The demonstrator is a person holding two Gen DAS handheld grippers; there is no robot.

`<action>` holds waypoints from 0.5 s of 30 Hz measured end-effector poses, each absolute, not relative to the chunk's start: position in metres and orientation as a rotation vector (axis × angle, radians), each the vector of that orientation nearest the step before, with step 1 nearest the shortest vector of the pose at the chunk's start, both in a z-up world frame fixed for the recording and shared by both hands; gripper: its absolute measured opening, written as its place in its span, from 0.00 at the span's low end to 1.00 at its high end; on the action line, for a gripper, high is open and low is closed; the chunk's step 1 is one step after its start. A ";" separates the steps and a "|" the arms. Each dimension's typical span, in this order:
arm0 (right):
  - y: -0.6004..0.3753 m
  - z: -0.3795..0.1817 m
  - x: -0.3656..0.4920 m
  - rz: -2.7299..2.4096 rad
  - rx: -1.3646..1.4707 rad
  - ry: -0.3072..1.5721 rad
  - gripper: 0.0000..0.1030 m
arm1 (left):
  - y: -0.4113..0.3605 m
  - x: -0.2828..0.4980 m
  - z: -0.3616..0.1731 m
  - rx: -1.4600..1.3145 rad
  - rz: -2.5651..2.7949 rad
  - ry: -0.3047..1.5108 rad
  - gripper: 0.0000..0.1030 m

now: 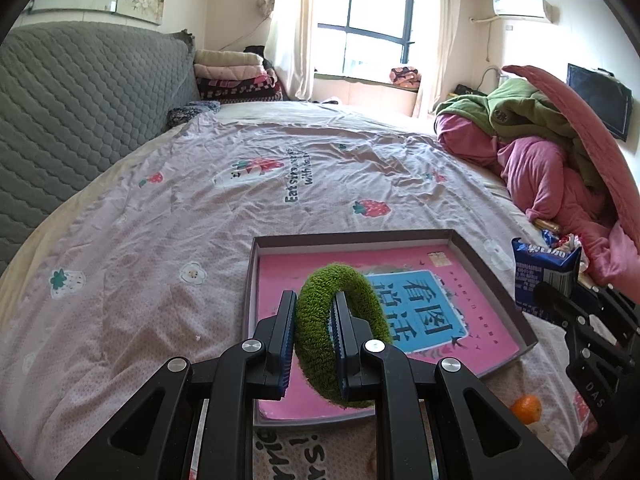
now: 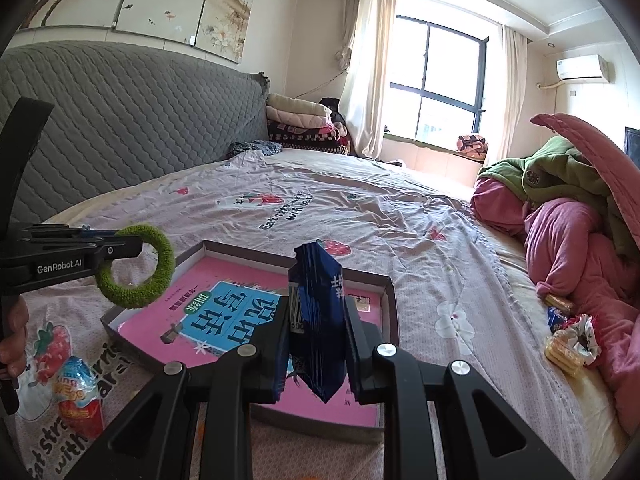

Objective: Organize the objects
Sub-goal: 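Carry the green ring and blue packet over the pink tray with both tools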

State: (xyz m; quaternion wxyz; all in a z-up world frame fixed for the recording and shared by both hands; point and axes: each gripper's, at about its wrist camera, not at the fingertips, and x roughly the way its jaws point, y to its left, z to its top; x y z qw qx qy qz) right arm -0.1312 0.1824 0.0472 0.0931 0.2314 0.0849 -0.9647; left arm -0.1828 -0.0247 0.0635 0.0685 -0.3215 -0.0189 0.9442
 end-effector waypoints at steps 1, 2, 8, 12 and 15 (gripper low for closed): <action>0.183 0.046 -0.133 -2.863 0.690 0.255 0.23 | -0.026 -0.185 0.061 -0.978 2.840 -0.063 0.17; 0.183 0.045 -0.136 -2.864 0.695 0.255 0.23 | -0.027 -0.188 0.059 -0.990 2.839 -0.064 0.17; 0.187 0.041 -0.145 -2.870 0.712 0.273 0.23 | -0.031 -0.199 0.049 -1.024 2.829 -0.066 0.17; 0.190 0.038 -0.153 -2.878 0.736 0.286 0.23 | -0.031 -0.207 0.043 -1.057 2.813 -0.068 0.17; 0.192 0.036 -0.159 -2.884 0.749 0.312 0.23 | -0.031 -0.213 0.038 -1.081 2.799 -0.075 0.17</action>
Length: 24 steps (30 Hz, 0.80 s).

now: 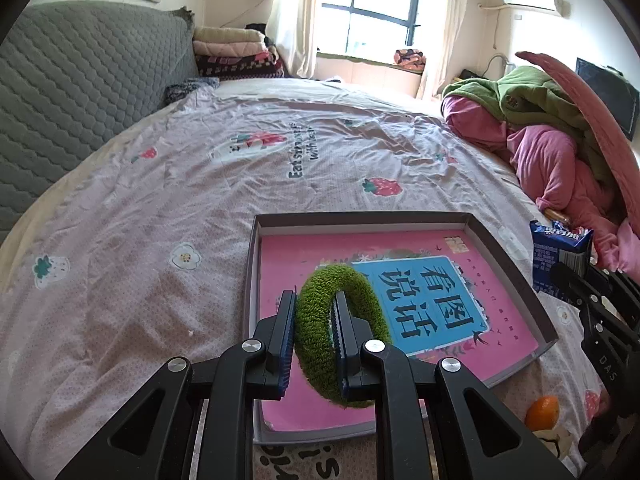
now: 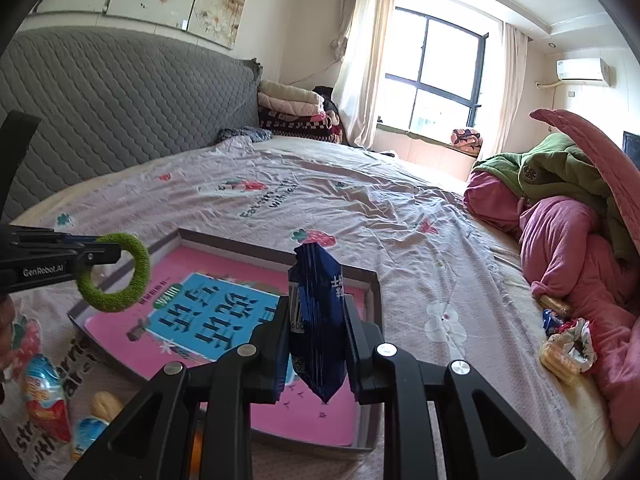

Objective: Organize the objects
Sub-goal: 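Carry the green ring and blue packet over the pink tray with both tools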

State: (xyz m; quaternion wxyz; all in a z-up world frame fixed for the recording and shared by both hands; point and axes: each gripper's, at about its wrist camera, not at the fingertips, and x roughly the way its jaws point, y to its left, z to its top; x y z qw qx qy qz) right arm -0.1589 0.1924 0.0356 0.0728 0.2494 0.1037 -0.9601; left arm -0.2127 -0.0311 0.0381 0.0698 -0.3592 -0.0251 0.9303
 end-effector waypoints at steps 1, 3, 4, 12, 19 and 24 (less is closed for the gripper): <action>0.193 0.035 -0.161 -2.887 0.749 0.331 0.23 | -0.031 -0.214 0.037 -1.088 2.798 -0.069 0.17; 0.193 0.033 -0.165 -2.892 0.754 0.374 0.23 | -0.032 -0.218 0.033 -1.105 2.788 -0.075 0.17; 0.193 0.031 -0.166 -2.893 0.758 0.386 0.23 | -0.033 -0.219 0.032 -1.113 2.784 -0.078 0.17; 0.191 0.011 -0.182 -2.903 0.856 0.507 0.23 | -0.040 -0.230 0.019 -1.179 2.751 -0.123 0.17; 0.190 -0.004 -0.189 -2.863 0.946 0.536 0.23 | -0.039 -0.233 0.010 -1.216 2.738 -0.122 0.17; 0.187 -0.006 -0.188 -2.846 0.947 0.538 0.23 | -0.039 -0.234 0.006 -1.240 2.732 -0.129 0.17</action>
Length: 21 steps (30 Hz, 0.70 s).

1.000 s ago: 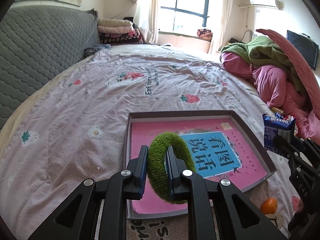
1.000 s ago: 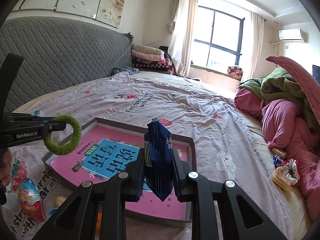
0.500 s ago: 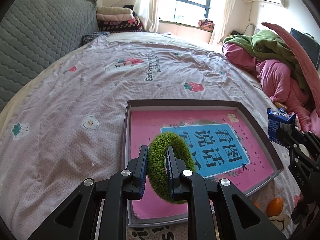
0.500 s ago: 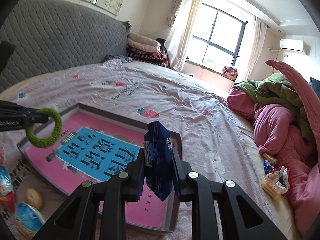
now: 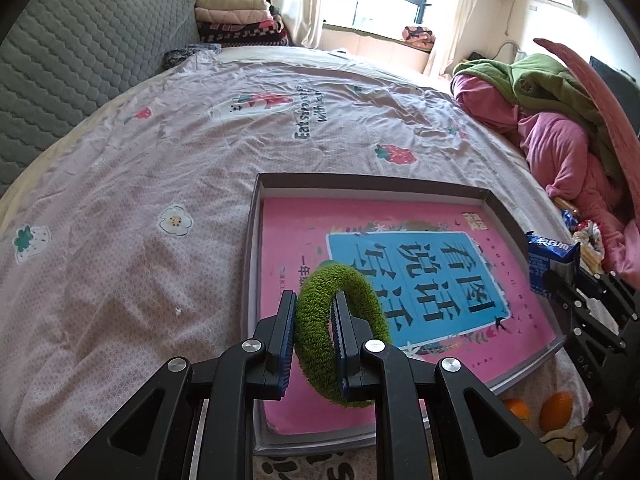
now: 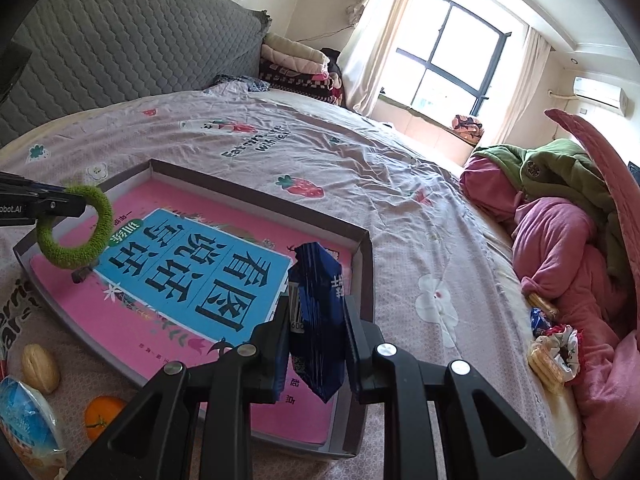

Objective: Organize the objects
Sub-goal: 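Carry the green ring and blue packet over the pink tray with both tools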

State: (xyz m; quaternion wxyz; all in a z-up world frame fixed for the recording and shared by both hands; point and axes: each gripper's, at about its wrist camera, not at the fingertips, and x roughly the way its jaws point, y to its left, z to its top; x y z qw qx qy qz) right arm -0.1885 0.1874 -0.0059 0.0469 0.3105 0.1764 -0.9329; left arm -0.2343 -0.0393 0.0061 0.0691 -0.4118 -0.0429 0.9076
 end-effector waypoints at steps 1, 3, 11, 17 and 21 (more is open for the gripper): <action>0.188 -0.006 -0.189 -2.843 0.953 0.538 0.23 | -0.040 -0.235 0.005 -1.251 2.726 -0.136 0.17; 0.187 -0.008 -0.190 -2.836 0.967 0.537 0.23 | -0.042 -0.238 0.002 -1.277 2.716 -0.148 0.17; 0.186 -0.012 -0.190 -2.808 0.983 0.511 0.23 | -0.042 -0.240 -0.008 -1.333 2.690 -0.160 0.17; 0.185 -0.014 -0.191 -2.780 0.993 0.474 0.23 | -0.046 -0.244 -0.014 -1.378 2.655 -0.202 0.17; 0.185 -0.014 -0.190 -2.758 0.989 0.436 0.23 | -0.048 -0.246 -0.017 -1.400 2.666 -0.196 0.17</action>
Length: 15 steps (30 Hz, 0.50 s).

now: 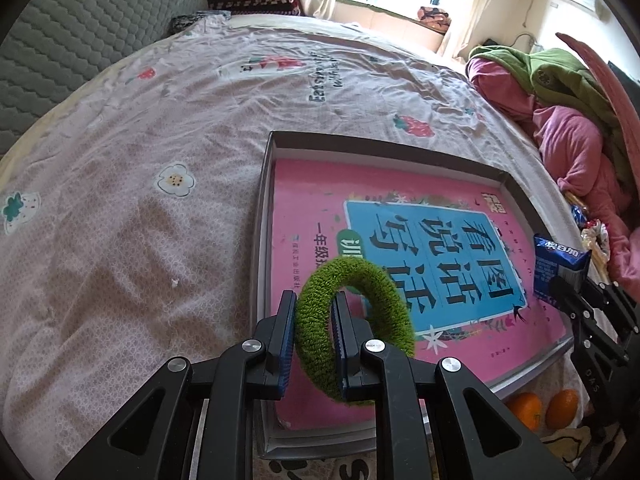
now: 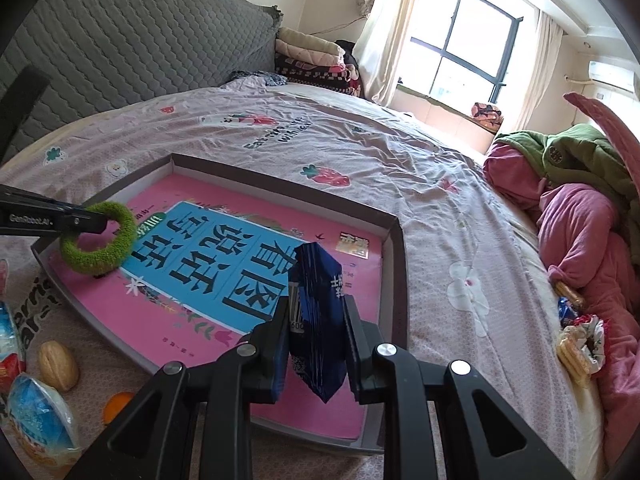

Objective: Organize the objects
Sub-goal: 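Carry the green ring and blue packet over the pink tray with both tools, then lower the blue packet onto the workbook and open the right tool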

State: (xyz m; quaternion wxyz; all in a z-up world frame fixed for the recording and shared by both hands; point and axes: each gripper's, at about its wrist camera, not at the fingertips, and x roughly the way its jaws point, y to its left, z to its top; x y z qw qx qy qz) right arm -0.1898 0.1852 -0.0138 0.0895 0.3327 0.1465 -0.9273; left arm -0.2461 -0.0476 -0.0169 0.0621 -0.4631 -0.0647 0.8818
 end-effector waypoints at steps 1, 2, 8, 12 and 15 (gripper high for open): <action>0.185 -0.014 -0.190 -2.753 0.994 0.423 0.23 | -0.048 -0.246 -0.018 -1.407 2.665 -0.194 0.17; 0.186 -0.014 -0.190 -2.749 0.997 0.410 0.23 | -0.047 -0.246 -0.018 -1.414 2.666 -0.185 0.17; 0.183 -0.016 -0.191 -2.731 1.012 0.414 0.24 | -0.046 -0.246 -0.019 -1.426 2.666 -0.157 0.17; 0.181 -0.017 -0.190 -2.723 1.008 0.418 0.25 | -0.045 -0.246 -0.019 -1.428 2.666 -0.150 0.17; 0.184 -0.017 -0.190 -2.727 1.015 0.393 0.25 | -0.045 -0.245 -0.018 -1.428 2.664 -0.150 0.17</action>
